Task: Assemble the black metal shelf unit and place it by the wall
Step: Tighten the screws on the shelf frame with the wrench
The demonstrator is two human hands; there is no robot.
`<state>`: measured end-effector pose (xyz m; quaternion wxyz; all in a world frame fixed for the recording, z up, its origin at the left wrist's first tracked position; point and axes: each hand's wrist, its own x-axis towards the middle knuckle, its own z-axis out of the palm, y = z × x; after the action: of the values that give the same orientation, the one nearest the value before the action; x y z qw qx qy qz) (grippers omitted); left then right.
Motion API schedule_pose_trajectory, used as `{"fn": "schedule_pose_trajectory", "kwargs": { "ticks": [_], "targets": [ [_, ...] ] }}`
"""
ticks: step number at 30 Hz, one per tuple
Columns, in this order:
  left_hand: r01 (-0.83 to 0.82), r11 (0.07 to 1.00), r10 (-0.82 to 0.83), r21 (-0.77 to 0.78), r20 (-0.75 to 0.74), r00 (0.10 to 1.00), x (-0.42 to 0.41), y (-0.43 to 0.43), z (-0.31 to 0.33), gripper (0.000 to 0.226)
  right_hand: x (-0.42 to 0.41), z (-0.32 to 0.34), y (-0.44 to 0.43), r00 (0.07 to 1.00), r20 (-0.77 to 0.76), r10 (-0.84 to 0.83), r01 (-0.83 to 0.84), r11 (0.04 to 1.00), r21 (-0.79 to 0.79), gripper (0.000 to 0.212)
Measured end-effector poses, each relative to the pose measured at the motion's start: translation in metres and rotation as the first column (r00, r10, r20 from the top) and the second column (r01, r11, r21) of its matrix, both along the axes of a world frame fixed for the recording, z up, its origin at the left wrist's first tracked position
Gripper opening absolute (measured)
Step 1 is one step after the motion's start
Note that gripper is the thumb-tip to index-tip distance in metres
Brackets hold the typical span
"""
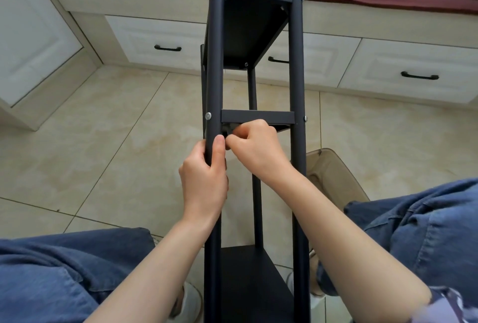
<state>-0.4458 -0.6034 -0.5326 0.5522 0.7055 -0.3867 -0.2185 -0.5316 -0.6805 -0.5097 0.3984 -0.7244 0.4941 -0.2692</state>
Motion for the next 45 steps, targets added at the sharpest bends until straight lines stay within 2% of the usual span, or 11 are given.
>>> {"fn": "schedule_pose_trajectory", "kwargs": {
  "ticks": [4,11,14,19,25,29,33,37,42,45],
  "targets": [
    [0.0,1.0,0.0,-0.001,0.007,1.0,0.0,-0.001,0.0,0.057,0.001,-0.001,0.001,1.0,0.002,-0.007,0.007,0.998,-0.059,0.029],
    [-0.007,1.0,0.007,-0.008,0.022,1.0,0.0,-0.001,0.0,0.045,0.008,-0.029,0.002,0.999,0.013,-0.037,0.039,0.977,-0.209,0.03],
    [-0.006,1.0,0.006,-0.004,0.001,1.0,0.001,-0.001,-0.001,0.051,0.013,-0.035,0.001,0.999,0.016,-0.045,0.047,0.964,-0.26,0.029],
    [0.009,1.0,-0.009,0.006,-0.006,1.0,0.004,0.001,0.0,0.057,0.022,-0.042,0.003,0.992,0.007,-0.125,0.112,0.865,-0.489,0.028],
    [0.015,1.0,-0.015,-0.002,-0.025,1.0,0.003,0.003,0.002,0.045,0.027,-0.046,0.002,0.988,0.033,-0.15,0.143,0.826,-0.545,0.024],
    [0.018,1.0,-0.018,-0.007,-0.039,0.999,0.002,0.003,0.001,0.044,0.022,-0.044,0.003,0.991,0.049,-0.128,0.136,0.875,-0.465,0.027],
    [0.02,1.0,-0.02,-0.005,-0.049,0.999,0.001,0.002,0.002,0.047,0.012,-0.042,0.001,0.995,0.015,-0.103,0.104,0.962,-0.252,0.026],
    [0.018,1.0,-0.018,-0.003,-0.055,0.998,0.0,0.001,0.003,0.05,0.003,-0.035,-0.001,0.998,0.004,-0.06,0.06,0.995,-0.078,0.024],
    [0.013,1.0,-0.013,0.002,-0.063,0.998,-0.002,0.002,0.004,0.047,-0.003,-0.02,0.002,0.999,0.028,-0.024,0.024,1.0,-0.005,0.025],
    [0.021,1.0,-0.021,0.0,-0.049,0.999,-0.002,0.002,0.005,0.04,-0.002,-0.013,0.002,0.995,0.072,-0.067,0.068,0.998,-0.01,0.026]
  ]
}}
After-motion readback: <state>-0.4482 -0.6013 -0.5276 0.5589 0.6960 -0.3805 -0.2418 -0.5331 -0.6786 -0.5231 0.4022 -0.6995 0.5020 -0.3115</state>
